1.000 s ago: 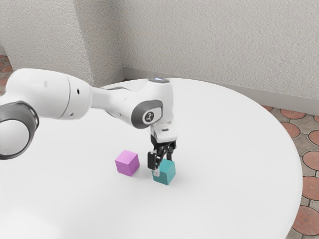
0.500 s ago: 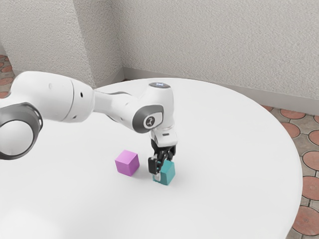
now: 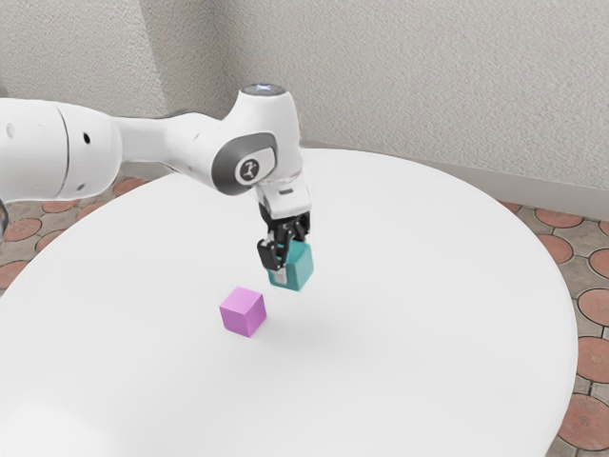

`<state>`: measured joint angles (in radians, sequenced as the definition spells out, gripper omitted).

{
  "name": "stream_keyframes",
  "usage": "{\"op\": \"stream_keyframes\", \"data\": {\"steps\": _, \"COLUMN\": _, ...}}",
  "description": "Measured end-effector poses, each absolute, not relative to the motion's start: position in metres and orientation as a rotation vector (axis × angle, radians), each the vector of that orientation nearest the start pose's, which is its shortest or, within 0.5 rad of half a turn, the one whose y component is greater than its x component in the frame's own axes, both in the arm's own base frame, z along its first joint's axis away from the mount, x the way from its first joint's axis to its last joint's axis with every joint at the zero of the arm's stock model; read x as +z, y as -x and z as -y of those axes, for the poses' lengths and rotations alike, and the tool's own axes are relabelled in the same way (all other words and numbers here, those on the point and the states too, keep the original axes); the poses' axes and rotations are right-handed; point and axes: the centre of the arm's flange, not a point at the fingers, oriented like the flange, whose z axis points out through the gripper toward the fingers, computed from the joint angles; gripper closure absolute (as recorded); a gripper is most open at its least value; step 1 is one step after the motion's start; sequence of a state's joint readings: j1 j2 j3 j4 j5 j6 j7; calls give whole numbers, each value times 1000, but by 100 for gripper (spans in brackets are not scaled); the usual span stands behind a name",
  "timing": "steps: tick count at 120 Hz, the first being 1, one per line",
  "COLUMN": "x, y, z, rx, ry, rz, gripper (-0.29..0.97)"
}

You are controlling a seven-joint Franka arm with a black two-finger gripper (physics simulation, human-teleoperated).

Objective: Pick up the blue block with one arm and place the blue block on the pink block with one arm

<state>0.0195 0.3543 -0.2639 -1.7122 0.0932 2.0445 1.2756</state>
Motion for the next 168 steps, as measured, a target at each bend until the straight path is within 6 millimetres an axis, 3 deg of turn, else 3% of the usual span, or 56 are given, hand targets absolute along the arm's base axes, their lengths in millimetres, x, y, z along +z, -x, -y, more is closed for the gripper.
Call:
{"op": "stream_keyframes", "data": {"steps": 25, "x": 414, "y": -618, "z": 96, "rx": 42, "ry": 2280, "rz": -2155, "gripper": 30}}
{"op": "stream_keyframes", "data": {"steps": 37, "x": 410, "y": -616, "z": 69, "rx": 69, "ry": 2306, "rz": -2138, "gripper": 30}}
{"op": "stream_keyframes", "data": {"steps": 55, "x": 403, "y": -615, "z": 55, "rx": 106, "ry": 2281, "rz": -2163, "gripper": 30}}
{"op": "stream_keyframes", "data": {"steps": 72, "x": 382, "y": -616, "z": 33, "rx": 164, "ry": 2274, "rz": -2168, "gripper": 30}}
{"op": "stream_keyframes", "data": {"steps": 132, "x": 338, "y": -627, "z": 23, "rx": 167, "ry": 2265, "rz": -2239, "gripper": 30}}
{"op": "stream_keyframes", "data": {"steps": 168, "x": 340, "y": -627, "z": 29, "rx": 140, "ry": 2252, "rz": -2265, "gripper": 30}}
